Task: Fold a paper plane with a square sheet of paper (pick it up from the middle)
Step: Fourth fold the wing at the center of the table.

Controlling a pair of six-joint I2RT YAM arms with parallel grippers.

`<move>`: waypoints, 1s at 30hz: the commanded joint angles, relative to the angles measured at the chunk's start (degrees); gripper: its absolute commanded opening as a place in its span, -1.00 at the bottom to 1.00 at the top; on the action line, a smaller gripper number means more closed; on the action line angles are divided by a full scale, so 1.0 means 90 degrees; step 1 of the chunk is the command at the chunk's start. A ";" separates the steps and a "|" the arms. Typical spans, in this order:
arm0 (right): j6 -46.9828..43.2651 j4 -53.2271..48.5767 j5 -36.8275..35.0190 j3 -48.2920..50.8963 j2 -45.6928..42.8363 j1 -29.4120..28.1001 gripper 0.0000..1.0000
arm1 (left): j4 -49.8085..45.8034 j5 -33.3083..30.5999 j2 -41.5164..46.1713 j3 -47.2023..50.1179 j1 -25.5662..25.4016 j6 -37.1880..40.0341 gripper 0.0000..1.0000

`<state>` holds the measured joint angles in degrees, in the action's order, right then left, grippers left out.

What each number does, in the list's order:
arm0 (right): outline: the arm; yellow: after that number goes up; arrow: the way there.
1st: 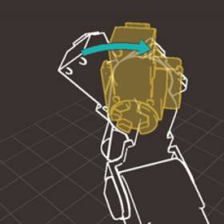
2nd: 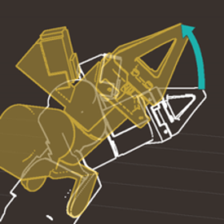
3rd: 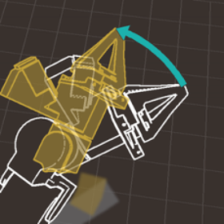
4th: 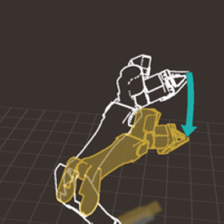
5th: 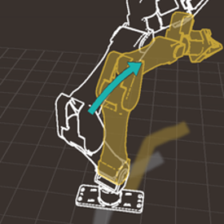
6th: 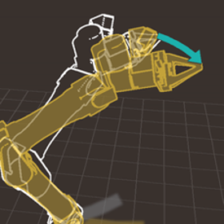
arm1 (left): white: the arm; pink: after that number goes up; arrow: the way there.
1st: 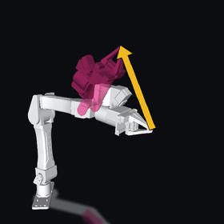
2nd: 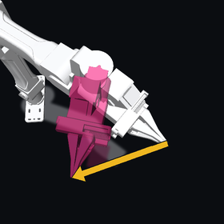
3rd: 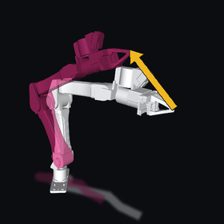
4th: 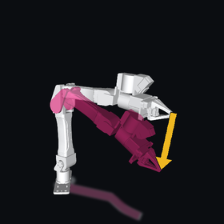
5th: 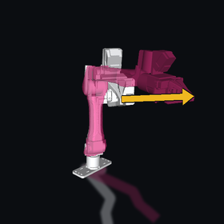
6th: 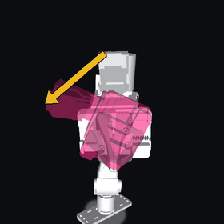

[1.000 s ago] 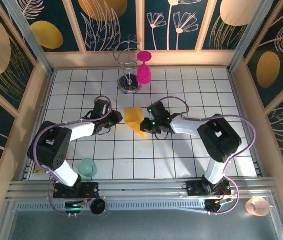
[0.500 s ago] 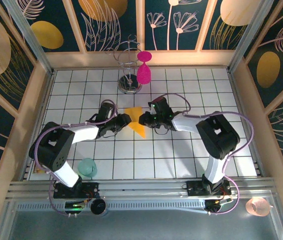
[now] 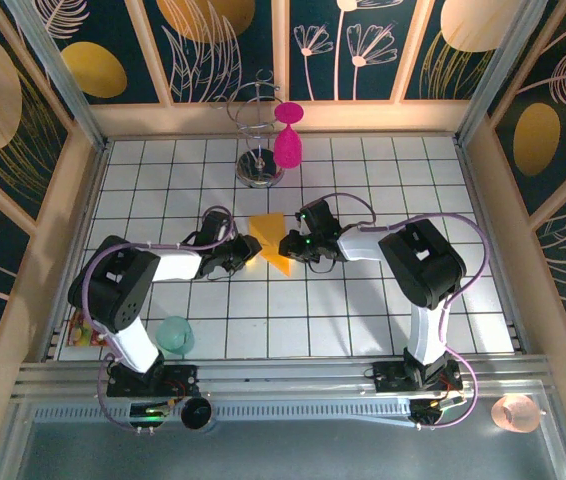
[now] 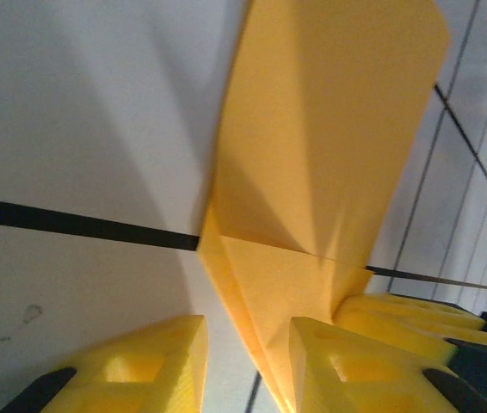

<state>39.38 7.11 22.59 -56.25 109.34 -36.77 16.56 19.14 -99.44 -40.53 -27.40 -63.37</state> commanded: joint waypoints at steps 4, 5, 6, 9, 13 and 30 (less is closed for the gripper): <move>-0.0089 -0.0212 -0.0059 -0.0079 0.0235 0.0033 -0.64 | 0.0032 0.0065 -0.0189 -0.0230 -0.0022 -0.0047 -0.49; -0.0088 -0.0208 -0.0068 -0.0075 0.0240 0.0033 -0.64 | 0.0053 0.0081 -0.0200 -0.0241 -0.0023 -0.0044 -0.53; -0.0097 -0.0214 -0.0076 -0.0072 0.0240 0.0033 -0.65 | 0.0063 0.0091 -0.0208 -0.0266 -0.0015 -0.0037 -0.55; -0.0110 -0.0220 -0.0087 -0.0044 0.0236 0.0035 -0.66 | 0.0065 0.0092 -0.0248 -0.0325 -0.0022 -0.0029 -0.56; -0.0120 -0.0224 -0.0097 -0.0033 0.0251 0.0033 -0.66 | 0.0168 0.0152 -0.0281 -0.0384 -0.0022 -0.0009 -0.57; -0.0224 -0.0174 -0.0068 -0.0032 0.0311 0.0053 -0.66 | 0.0815 0.1186 -0.0851 -0.0590 0.0317 0.0216 -0.56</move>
<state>38.92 7.14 22.65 -56.27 109.56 -36.73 22.35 26.70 -105.65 -44.40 -25.08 -63.09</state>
